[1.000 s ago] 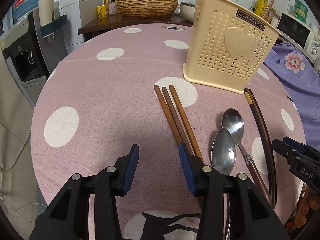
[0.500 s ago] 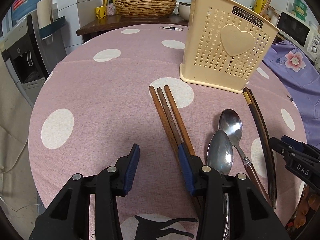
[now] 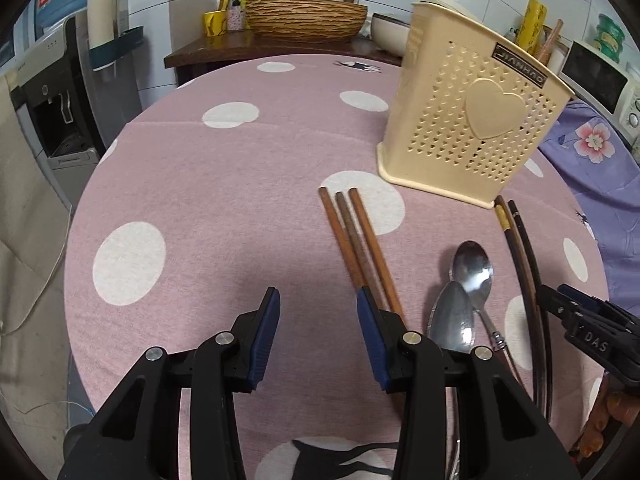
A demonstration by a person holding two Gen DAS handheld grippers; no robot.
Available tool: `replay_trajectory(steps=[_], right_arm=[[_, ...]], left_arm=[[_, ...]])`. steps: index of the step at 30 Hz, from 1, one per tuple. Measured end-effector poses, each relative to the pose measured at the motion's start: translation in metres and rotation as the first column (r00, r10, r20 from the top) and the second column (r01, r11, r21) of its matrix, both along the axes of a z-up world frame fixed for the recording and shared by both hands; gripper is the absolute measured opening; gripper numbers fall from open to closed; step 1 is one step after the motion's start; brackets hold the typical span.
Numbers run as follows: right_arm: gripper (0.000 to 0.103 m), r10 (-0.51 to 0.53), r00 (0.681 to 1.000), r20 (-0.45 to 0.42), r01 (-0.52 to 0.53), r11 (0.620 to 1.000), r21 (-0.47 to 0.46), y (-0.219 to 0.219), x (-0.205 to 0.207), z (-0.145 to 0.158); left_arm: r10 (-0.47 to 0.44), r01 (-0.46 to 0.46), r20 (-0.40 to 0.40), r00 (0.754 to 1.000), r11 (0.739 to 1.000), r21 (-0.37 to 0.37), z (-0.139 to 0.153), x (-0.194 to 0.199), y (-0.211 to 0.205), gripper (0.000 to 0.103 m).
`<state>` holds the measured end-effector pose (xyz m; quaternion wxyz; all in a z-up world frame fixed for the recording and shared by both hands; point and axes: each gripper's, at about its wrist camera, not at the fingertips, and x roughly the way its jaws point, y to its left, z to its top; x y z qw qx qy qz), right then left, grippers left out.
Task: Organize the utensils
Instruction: 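Move both tools back down toward the remaining utensils beside the holder, then grasp a black chopstick with the right tool while the left tool grasps a wooden chopstick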
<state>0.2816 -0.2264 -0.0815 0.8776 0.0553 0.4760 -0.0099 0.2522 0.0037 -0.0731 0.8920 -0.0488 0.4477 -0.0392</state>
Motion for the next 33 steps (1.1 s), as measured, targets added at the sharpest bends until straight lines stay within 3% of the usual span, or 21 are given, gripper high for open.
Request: replay_trajectory(steps=[3,7,19,27,33], right_arm=[[0.048,-0.003,1.000,0.002,0.003,1.000,0.005,0.000,0.000,0.000],[0.048,0.005,1.000,0.003,-0.005,1.000,-0.006,0.001,0.000,0.000],[0.047,-0.015,1.000,-0.005,0.015,0.998,-0.064,0.004,0.024,0.000],[0.037,-0.018,1.000,-0.003,0.018,0.996,-0.082,0.006,0.056,0.000],[0.024,-0.033,0.999,-0.003,0.033,0.996,-0.079,0.006,0.076,0.000]], left_arm=[[-0.013,0.013,0.002,1.000,1.000,-0.013,-0.001,0.004,-0.008,0.040],[0.003,-0.003,-0.009,1.000,0.999,0.034,-0.009,0.007,-0.011,0.042],[0.038,-0.034,-0.051,0.998,0.996,0.081,-0.008,0.032,-0.008,0.042],[0.043,-0.035,-0.055,0.998,0.991,0.130,-0.009,0.053,-0.017,0.038],[0.031,-0.025,-0.047,0.998,0.991,0.132,-0.009,0.058,-0.021,0.028]])
